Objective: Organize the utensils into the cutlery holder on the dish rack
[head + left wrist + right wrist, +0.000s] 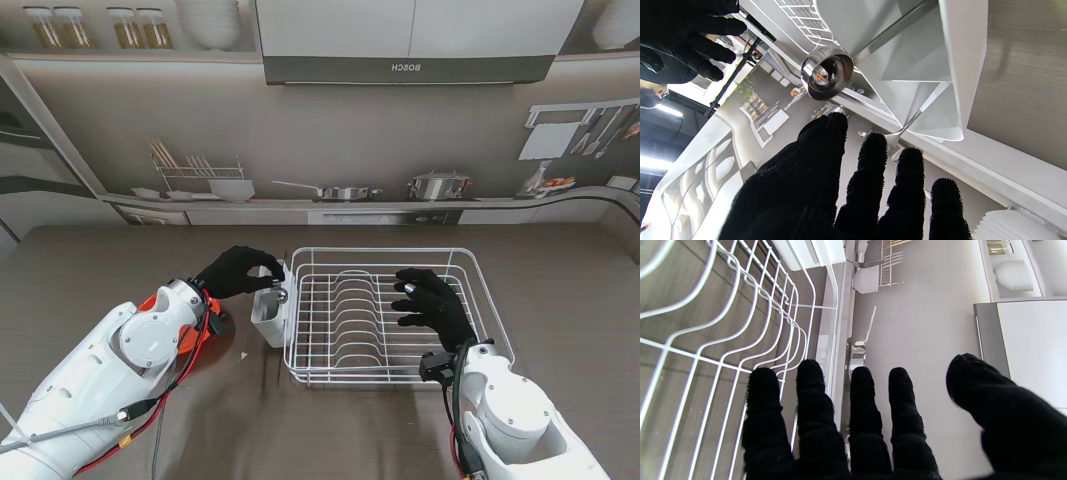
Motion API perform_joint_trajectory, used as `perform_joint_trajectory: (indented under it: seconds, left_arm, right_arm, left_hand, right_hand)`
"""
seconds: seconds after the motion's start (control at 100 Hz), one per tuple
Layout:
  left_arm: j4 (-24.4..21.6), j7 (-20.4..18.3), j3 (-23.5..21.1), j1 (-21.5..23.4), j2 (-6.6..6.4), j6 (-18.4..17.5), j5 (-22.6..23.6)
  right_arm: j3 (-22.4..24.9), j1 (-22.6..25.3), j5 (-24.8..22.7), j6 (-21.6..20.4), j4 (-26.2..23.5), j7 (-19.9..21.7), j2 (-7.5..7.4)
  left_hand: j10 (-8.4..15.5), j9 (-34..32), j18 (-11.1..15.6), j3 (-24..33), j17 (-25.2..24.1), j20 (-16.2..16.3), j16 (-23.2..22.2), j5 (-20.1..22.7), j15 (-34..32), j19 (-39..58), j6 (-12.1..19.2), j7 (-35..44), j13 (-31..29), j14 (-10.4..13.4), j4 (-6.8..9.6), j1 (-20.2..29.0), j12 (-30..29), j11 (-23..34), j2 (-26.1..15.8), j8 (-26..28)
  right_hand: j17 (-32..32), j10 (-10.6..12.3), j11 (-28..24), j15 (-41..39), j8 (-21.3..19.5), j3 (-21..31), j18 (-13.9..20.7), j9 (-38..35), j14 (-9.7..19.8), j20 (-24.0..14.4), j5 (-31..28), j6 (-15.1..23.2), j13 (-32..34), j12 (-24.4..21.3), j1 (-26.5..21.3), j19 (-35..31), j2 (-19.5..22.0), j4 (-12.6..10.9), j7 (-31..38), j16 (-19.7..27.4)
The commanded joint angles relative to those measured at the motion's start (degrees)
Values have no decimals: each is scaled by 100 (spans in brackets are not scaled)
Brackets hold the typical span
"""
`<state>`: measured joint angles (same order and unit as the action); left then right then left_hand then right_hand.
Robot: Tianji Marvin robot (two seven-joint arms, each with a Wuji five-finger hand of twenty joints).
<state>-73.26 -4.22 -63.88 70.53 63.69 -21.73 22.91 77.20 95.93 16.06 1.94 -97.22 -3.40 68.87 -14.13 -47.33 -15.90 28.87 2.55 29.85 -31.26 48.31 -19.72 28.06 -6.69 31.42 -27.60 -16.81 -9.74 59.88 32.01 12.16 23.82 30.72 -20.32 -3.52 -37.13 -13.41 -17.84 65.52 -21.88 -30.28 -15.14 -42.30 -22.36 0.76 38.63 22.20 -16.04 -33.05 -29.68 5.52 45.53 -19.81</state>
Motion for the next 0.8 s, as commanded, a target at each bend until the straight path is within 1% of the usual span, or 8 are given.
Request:
perform_joint_trajectory:
  seconds: [0.0, 0.14, 0.21, 0.33, 0.43, 0.51, 0.58, 0.79]
  left_arm:
    - [-53, -106, -20, 18, -19, 8, 46]
    - [-127, -121, -67, 38, -26, 35, 60]
    - [-179, -99, -113, 70, -26, 39, 78]
    - [-308, -53, -208, 158, -11, 76, 24]
    - [-502, -29, -313, 277, -13, 124, 26]
    - [-693, -103, -401, 388, -32, 177, -9]
    - [-823, -134, -459, 482, -33, 222, -72]
    - [-1154, -154, -597, 786, -37, 292, -187]
  right_arm:
    - [-13, 20, 6, -1, -3, 71, 28]
    - [-13, 17, 5, -3, 2, 77, 26]
    - [-13, 17, 7, -4, 4, 80, 26]
    - [-12, 16, 6, -4, 6, 82, 25]
    - [-12, 14, -1, -14, 7, 76, 26]
    - [-15, 11, -11, -28, 13, 77, 25]
    - [-17, 11, -14, -42, 16, 83, 23]
    - [-36, 1, -54, -98, 40, 94, 16]
  left_hand:
    - [-14, 106, 101, 57, -141, 69, 40, 43, 74, -178, -2, -121, 121, -6, 158, 243, -80, -73, 51, -72]
    - [-39, 165, 100, -14, -159, 57, 53, -89, 109, -230, -87, -365, 157, -13, 144, 150, -150, -112, 26, -201]
    - [-72, 245, 91, -247, -141, 63, 64, -176, 150, -347, -168, -674, 205, -24, 184, 31, -284, -184, -43, -265]
    - [-89, 452, 91, -497, -128, 109, 146, -223, 303, -588, -290, -1363, 321, -33, 250, -413, -601, -387, -325, -271]
    - [-81, 564, 96, -626, -96, 134, 199, -246, 407, -766, -300, -1579, 391, -15, 276, -660, -736, -446, -480, -225]
    - [-70, 665, 119, -671, -67, 140, 293, -294, 550, -1018, -348, -1795, 444, -4, 370, -833, -889, -520, -623, -285]
    - [-80, 749, 118, -651, 0, 146, 371, -343, 658, -1276, -411, -1987, 479, -6, 507, -968, -1025, -574, -705, -483]
    - [-45, 910, 184, -890, 32, 195, 539, -556, 889, -1669, -454, -2104, 576, 46, 503, -1041, -1225, -652, -787, -700]
  right_hand:
    - [-46, -14, -23, -50, 105, -71, -119, -97, -21, -43, 42, 20, 160, -29, 173, 18, 144, -29, 35, -52]
    - [-48, -16, -25, -52, 105, -71, -119, -104, -22, -43, 36, 17, 165, -28, 170, 18, 141, -29, 36, -53]
    - [-47, -17, -20, -52, 105, -70, -122, -93, -21, -43, 35, 19, 163, -30, 170, 18, 143, -30, 35, -53]
    - [-48, -14, -20, -51, 104, -68, -120, -94, -25, -43, 27, 16, 158, -29, 168, 18, 141, -30, 37, -52]
    - [-46, -22, -18, -46, 102, -67, -119, -91, -21, -43, 9, 15, 151, -30, 164, 18, 138, -30, 42, -50]
    - [-41, -15, -9, -43, 102, -72, -115, -71, -15, -43, -42, 11, 146, -32, 167, 21, 129, -29, 46, -49]
    - [-39, -20, -5, -35, 106, -70, -109, -54, -8, -42, -41, 5, 128, -33, 155, 22, 108, -28, 34, -46]
    - [-33, 12, -8, -29, 109, -79, -93, -1, 16, -42, -22, 23, 105, -30, 142, 25, 40, -19, 20, -42]
